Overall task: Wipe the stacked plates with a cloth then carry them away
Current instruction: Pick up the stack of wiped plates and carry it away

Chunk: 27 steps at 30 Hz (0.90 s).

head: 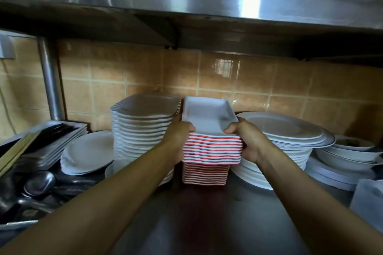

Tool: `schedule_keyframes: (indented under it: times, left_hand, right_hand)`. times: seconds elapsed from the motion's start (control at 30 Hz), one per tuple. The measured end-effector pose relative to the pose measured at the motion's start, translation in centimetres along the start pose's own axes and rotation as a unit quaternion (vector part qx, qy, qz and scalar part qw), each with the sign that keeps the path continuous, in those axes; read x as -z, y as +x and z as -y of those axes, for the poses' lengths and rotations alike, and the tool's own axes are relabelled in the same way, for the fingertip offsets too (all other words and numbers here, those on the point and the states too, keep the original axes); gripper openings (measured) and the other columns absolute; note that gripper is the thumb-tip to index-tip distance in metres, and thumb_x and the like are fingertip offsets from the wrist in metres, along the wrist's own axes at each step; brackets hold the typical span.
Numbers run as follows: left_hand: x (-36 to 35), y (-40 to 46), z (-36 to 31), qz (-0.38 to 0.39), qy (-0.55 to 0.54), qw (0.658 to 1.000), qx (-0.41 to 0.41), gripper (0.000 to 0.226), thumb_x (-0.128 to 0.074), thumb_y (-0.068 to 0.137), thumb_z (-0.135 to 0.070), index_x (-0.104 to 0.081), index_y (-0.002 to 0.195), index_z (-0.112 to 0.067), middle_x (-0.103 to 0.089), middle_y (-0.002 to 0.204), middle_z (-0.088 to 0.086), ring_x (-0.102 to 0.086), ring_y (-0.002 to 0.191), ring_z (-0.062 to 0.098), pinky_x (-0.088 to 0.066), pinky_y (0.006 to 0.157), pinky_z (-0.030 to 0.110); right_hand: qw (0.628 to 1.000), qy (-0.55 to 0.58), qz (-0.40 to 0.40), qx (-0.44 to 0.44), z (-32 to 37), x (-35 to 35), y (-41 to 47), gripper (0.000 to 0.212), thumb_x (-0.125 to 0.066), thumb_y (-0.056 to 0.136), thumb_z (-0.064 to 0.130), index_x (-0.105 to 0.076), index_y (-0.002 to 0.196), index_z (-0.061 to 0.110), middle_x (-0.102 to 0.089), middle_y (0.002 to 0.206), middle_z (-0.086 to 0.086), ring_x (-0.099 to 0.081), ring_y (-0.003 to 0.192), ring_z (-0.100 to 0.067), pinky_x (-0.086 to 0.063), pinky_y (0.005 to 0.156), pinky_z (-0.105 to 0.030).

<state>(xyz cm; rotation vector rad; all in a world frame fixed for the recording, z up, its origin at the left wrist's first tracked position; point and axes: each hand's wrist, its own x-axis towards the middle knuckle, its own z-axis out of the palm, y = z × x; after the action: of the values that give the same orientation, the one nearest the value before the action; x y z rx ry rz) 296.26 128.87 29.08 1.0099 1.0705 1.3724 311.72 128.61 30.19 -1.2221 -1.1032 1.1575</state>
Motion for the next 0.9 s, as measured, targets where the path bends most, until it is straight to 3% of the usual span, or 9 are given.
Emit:
schedule_keyframes:
  times: [0.1,0.27,0.4,0.47,0.53,0.6,0.67,0.77,0.9]
  left_hand:
    - [0.1,0.1,0.1,-0.003,0.003,1.0,0.012,0.036,-0.043,0.09,0.001,-0.053,0.122,-0.014,-0.063,0.092,0.013,-0.06,0.07,0.025,-0.048,0.058,0.031]
    - [0.1,0.6,-0.1,0.0,0.015,0.998,0.053,0.033,-0.045,0.091,-0.004,-0.055,0.123,-0.004,-0.06,0.076,0.011,-0.058,0.06,0.023,-0.045,0.051,0.029]
    - [0.2,0.9,-0.1,0.012,0.032,0.998,0.062,0.03,-0.045,0.091,-0.005,-0.056,0.119,-0.003,-0.06,0.076,0.011,-0.058,0.061,0.024,-0.046,0.053,0.031]
    - [0.1,0.9,-0.3,0.014,0.042,0.997,0.064,0.026,-0.046,0.091,-0.005,-0.056,0.114,-0.004,-0.06,0.076,0.011,-0.058,0.061,0.024,-0.046,0.053,0.03]
    - [0.0,1.1,-0.4,0.012,0.044,0.997,0.067,0.021,-0.047,0.09,-0.004,-0.056,0.108,-0.003,-0.058,0.075,0.013,-0.056,0.062,0.025,-0.046,0.057,0.031]
    - [-0.1,1.3,-0.4,0.014,0.048,0.995,0.082,0.015,-0.048,0.089,-0.005,-0.057,0.1,-0.002,-0.06,0.079,0.015,-0.057,0.065,0.028,-0.049,0.068,0.036]
    - [0.0,1.4,-0.6,0.017,0.053,0.993,0.104,0.013,-0.048,0.089,-0.007,-0.058,0.093,-0.002,-0.062,0.083,0.017,-0.06,0.068,0.03,-0.051,0.073,0.039]
    - [0.1,1.7,-1.0,0.017,0.066,0.99,0.123,0.014,-0.048,0.089,-0.011,-0.058,0.088,-0.003,-0.062,0.077,0.014,-0.06,0.065,0.028,-0.051,0.063,0.036]
    - [0.4,1.6,-1.3,0.039,0.079,0.986,0.139,0.016,-0.047,0.09,-0.016,-0.058,0.085,-0.005,-0.062,0.072,0.012,-0.06,0.061,0.026,-0.05,0.056,0.033]
  right_hand:
    - [1.0,-0.007,0.018,-0.011,0.2,0.1,-0.2,0.044,-0.049,0.08,0.0,-0.048,0.124,0.0,-0.062,0.102,-0.021,-0.06,0.088,-0.034,-0.049,0.075,-0.039]
    - [0.999,-0.01,0.048,0.005,-0.2,0.7,-0.8,0.035,-0.053,0.092,0.013,-0.05,0.126,0.006,-0.068,0.099,-0.012,-0.066,0.082,-0.025,-0.051,0.065,-0.032]
    - [0.991,-0.084,0.036,0.097,-1.1,1.2,-3.0,0.039,-0.067,0.084,0.028,-0.047,0.117,0.025,-0.059,0.104,0.011,-0.063,0.077,0.011,-0.048,0.061,-0.007]
    - [0.922,-0.291,-0.037,0.252,-2.0,1.7,-4.4,0.076,-0.077,0.073,0.037,-0.035,0.136,0.031,-0.042,0.124,0.015,-0.046,0.11,0.01,-0.036,0.091,-0.01]
    - [0.767,-0.517,-0.072,0.372,-3.3,1.5,-5.2,0.108,-0.08,0.061,0.048,-0.02,0.148,0.024,-0.032,0.141,-0.001,-0.028,0.133,-0.017,-0.027,0.109,-0.032]
    - [0.636,-0.644,-0.098,0.413,-4.7,0.6,-5.4,0.115,-0.083,0.05,0.049,-0.029,0.146,0.016,-0.037,0.14,-0.017,-0.034,0.131,-0.035,-0.029,0.109,-0.048]
    - [0.594,-0.676,-0.126,0.418,-5.3,-0.4,-5.1,0.106,-0.086,0.05,0.04,-0.04,0.141,0.01,-0.049,0.129,-0.023,-0.046,0.121,-0.04,-0.036,0.103,-0.054]
    - [0.55,-0.661,-0.181,0.478,-5.1,-0.7,-3.9,0.072,-0.079,0.068,0.021,-0.051,0.132,0.005,-0.059,0.109,-0.024,-0.057,0.102,-0.041,-0.045,0.092,-0.051]
    - [0.541,-0.647,-0.189,0.503,-5.2,-0.4,-3.0,0.068,-0.078,0.065,0.022,-0.055,0.126,0.005,-0.059,0.101,-0.02,-0.051,0.095,-0.035,-0.047,0.085,-0.047]
